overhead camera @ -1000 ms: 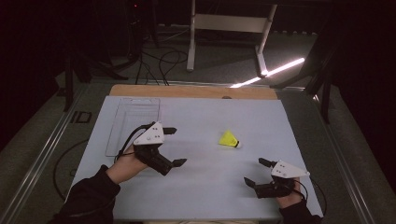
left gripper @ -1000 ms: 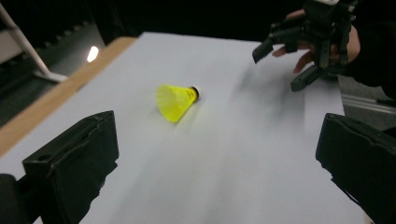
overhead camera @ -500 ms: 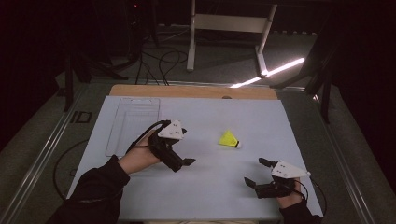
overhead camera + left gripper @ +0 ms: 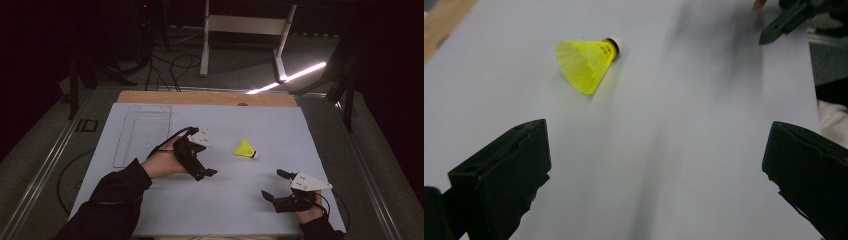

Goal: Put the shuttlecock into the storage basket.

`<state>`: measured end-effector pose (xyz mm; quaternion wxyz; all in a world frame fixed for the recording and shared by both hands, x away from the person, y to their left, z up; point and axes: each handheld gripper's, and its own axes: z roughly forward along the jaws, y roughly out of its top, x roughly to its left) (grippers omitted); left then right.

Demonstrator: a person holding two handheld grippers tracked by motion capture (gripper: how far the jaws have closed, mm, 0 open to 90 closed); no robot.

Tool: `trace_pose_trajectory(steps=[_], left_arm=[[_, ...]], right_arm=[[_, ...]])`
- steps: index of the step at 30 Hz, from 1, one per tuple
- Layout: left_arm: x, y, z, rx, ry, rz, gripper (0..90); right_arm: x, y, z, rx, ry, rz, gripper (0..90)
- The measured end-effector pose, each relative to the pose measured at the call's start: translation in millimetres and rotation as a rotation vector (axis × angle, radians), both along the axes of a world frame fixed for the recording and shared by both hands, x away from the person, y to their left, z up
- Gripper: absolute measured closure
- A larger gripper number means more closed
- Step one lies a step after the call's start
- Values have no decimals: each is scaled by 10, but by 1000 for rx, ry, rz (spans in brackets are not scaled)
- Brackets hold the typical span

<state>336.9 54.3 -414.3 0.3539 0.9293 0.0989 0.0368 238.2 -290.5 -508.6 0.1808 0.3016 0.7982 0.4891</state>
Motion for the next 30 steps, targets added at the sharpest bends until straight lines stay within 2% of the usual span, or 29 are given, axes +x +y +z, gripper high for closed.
trace_pose_trajectory(steps=[4, 11, 22, 30], left_arm=[[42, -108, -49, 42, 4, -26, 1], [104, -282, -80, 77, 10, -63, 1], [204, -569, -168, 72, 37, -112, 2], [302, -750, -289, 110, 46, -132, 2]], right_arm=[[-1, 3, -2, 0, 3, 1, 82], [1, 3, -5, -3, 2, 2, 82], [1, 3, -4, -3, 4, 5, 82], [1, 2, -8, -2, 7, 7, 82]])
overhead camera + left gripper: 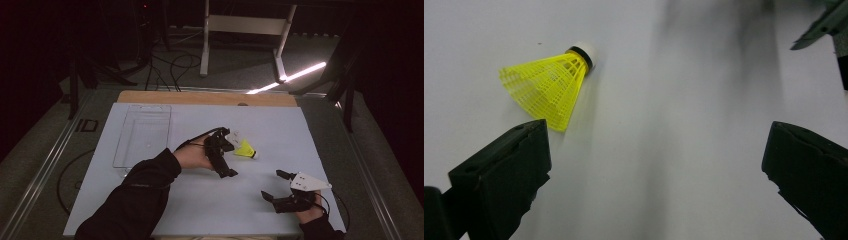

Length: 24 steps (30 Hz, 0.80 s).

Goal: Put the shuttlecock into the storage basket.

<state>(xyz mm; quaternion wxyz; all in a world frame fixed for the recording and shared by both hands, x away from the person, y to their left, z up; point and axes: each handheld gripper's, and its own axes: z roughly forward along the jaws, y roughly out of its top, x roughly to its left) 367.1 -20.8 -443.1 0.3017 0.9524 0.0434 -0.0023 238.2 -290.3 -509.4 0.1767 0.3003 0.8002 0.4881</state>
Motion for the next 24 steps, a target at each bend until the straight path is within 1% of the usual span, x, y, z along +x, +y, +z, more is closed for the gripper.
trace_pose_trajectory(steps=[4, 5, 6, 8, 11, 12, 15, 16, 17, 18, 19, 20, 21, 22, 23, 24], left_arm=[[61, -56, -53, 7, -6, 0, 2], [77, -67, -63, 8, -12, 10, 8], [103, -74, -68, 12, -11, 3, 9], [145, -85, -86, 8, -18, 14, 11], [216, -85, -115, -10, -9, 16, 32], [236, -89, -125, -9, -8, 16, 35], [292, -110, -176, 1, -3, 17, 70], [314, -116, -195, 3, 3, 14, 74], [333, -123, -217, 1, 13, 11, 99], [349, -133, -238, 5, 5, 14, 112], [369, -140, -256, 1, 16, 11, 128], [385, -150, -275, 3, 18, 13, 151], [402, -160, -292, 5, 18, 18, 154], [422, -169, -311, 6, 26, 16, 170], [436, -182, -330, 12, 19, 22, 186], [455, -194, -348, 13, 28, 26, 202]], right_arm=[[4, 4, -5, 0, 3, 2, 82], [6, 5, -7, -1, 3, 5, 82], [6, 8, -8, -3, 6, 6, 82], [6, 14, -11, -3, 8, 7, 82], [4, 13, -12, -3, 8, 9, 82], [4, 11, -11, -3, 8, 9, 82], [5, 11, -13, 2, 9, 10, 82], [6, 12, -14, 1, 8, 11, 82], [5, 14, -14, 0, 10, 11, 82], [5, 16, -14, 1, 11, 11, 82], [4, 16, -14, 1, 11, 12, 82], [5, 15, -14, 1, 11, 13, 82], [7, 14, -15, 1, 10, 12, 82], [8, 13, -16, 1, 9, 13, 82], [9, 12, -18, 3, 11, 14, 82], [10, 12, -18, 3, 12, 15, 82]])
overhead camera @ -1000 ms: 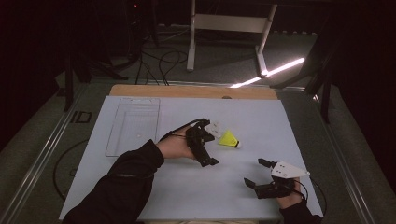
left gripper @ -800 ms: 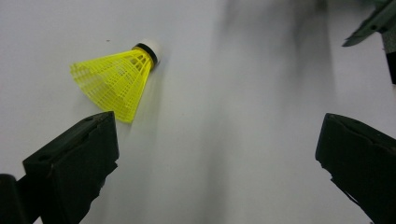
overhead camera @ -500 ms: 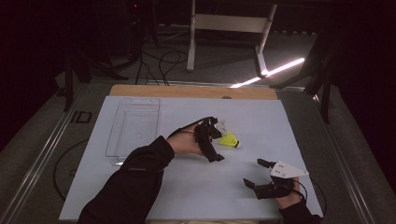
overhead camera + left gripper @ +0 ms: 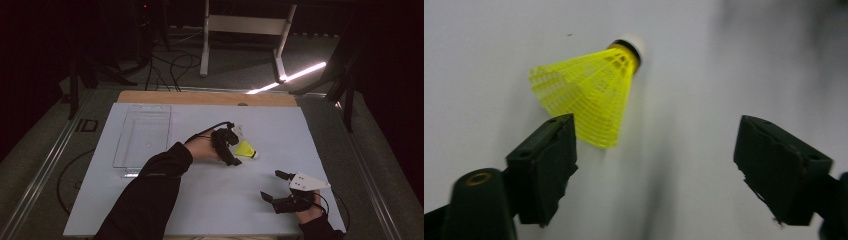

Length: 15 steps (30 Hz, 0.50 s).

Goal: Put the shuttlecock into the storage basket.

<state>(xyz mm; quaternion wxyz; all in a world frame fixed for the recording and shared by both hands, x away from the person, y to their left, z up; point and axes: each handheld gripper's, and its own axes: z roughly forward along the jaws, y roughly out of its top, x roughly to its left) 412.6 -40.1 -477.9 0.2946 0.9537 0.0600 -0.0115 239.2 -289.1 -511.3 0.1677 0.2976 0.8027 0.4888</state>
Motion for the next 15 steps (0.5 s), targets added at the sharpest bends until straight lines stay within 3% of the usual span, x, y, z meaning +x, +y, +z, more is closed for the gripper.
trace_pose_trajectory(steps=[7, 15], left_arm=[[114, -65, -106, -3, 18, 22, 341], [126, -153, -212, 35, 7, 18, 487]], right_arm=[[-1, -3, -1, 3, 2, 1, 82], [0, -7, -1, 7, 6, 5, 82]])
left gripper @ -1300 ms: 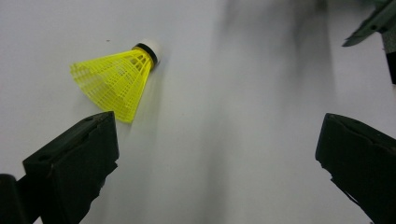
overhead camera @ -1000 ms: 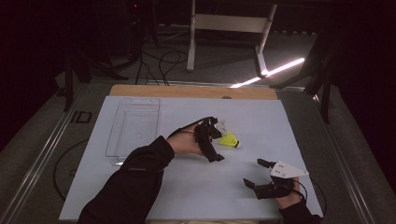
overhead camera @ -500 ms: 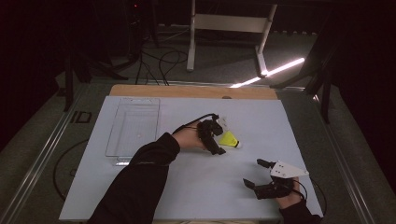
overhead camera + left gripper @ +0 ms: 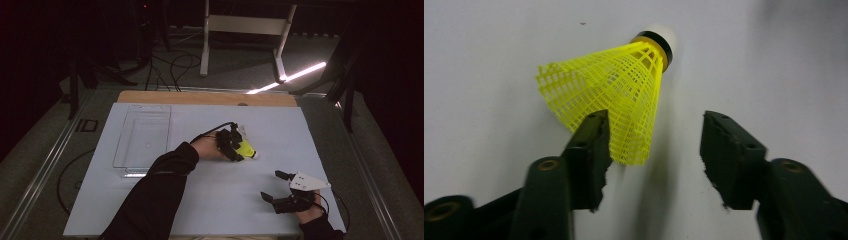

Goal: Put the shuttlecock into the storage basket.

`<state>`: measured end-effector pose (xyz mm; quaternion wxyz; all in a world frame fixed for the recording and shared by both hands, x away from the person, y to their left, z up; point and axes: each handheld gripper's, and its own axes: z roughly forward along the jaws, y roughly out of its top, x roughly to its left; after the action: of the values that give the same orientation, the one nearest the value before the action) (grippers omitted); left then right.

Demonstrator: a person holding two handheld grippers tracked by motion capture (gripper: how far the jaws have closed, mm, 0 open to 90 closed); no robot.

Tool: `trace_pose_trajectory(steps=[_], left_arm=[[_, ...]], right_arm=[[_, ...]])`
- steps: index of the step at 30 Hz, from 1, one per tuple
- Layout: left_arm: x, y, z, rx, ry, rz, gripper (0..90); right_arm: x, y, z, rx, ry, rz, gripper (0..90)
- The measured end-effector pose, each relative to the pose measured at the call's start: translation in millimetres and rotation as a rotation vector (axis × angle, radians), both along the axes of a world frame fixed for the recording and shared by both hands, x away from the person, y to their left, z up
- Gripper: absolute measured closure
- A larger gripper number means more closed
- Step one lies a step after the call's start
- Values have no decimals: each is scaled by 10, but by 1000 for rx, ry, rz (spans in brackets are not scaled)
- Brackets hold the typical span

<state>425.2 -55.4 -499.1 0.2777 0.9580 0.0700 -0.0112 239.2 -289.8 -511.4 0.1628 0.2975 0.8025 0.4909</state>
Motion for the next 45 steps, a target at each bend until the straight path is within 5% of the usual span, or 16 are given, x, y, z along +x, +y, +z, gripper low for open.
trace_pose_trajectory(steps=[12, 19, 29, 45], left_arm=[[-5, -142, -91, 34, 4, -37, 679], [-14, -160, -88, 29, 11, -61, 864], [-23, -180, -33, 22, 26, -77, 892], [-77, -74, 190, 85, 29, -110, 895]], right_arm=[[2, -1, -5, 3, 6, 1, 82], [3, -1, -5, 3, 7, 2, 82], [4, -2, -5, 4, 6, 2, 82], [7, -3, -4, 1, 6, -3, 82]])
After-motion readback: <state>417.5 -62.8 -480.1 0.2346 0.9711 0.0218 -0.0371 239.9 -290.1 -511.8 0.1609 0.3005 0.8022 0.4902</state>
